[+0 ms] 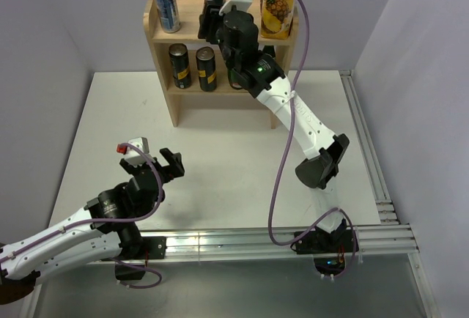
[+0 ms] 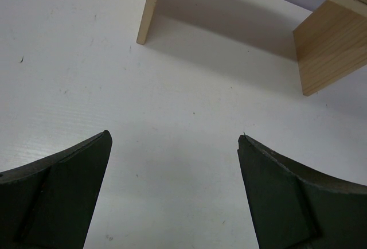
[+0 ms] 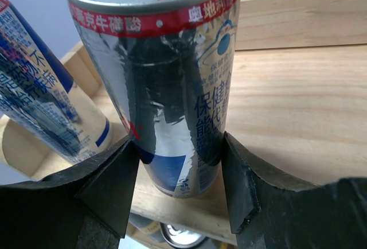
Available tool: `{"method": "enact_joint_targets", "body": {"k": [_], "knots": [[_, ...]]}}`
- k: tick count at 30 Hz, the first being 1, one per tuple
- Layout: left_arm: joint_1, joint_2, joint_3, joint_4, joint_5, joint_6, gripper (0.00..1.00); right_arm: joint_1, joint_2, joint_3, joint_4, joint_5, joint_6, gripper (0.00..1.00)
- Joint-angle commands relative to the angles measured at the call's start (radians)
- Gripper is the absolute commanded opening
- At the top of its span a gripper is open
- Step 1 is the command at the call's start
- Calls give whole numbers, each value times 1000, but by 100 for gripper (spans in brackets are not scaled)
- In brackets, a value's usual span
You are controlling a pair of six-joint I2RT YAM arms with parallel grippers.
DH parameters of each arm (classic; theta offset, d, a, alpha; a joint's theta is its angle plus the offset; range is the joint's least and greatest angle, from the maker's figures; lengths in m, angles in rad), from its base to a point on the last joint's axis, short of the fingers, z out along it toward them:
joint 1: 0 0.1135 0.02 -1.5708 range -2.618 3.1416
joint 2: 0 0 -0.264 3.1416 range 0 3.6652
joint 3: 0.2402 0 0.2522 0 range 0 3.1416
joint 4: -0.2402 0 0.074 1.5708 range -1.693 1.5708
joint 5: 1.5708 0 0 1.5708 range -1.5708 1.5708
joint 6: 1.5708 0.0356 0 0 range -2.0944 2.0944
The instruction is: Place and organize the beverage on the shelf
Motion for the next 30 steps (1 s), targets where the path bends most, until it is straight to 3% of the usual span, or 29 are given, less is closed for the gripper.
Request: {"method": "enact_joint_targets", "body": {"k": [1,6,12,14,19,24,30], "knots": [[-3,-15,-10,23,5,-7,99,9,83,-32,-88,-80,49,9],[-3,-27,-14,26,8,-7,99,18,112,-29,-76,-100,52,12],[-3,-27,-15,26,5,-7,99,24,127,-29,-76,-103,53,26],[-3,-26,-15,26,5,-7,99,26,129,-29,-77,-99,52,49],[-3,-29,-15,24,5,-7,99,26,130,-32,-80,-96,47,66],[-3,-33,-15,23,4,-7,99,26,132,-35,-82,-99,47,76],[-3,-33,-15,23,4,-8,99,27,127,-56,-76,-99,49,77]]}}
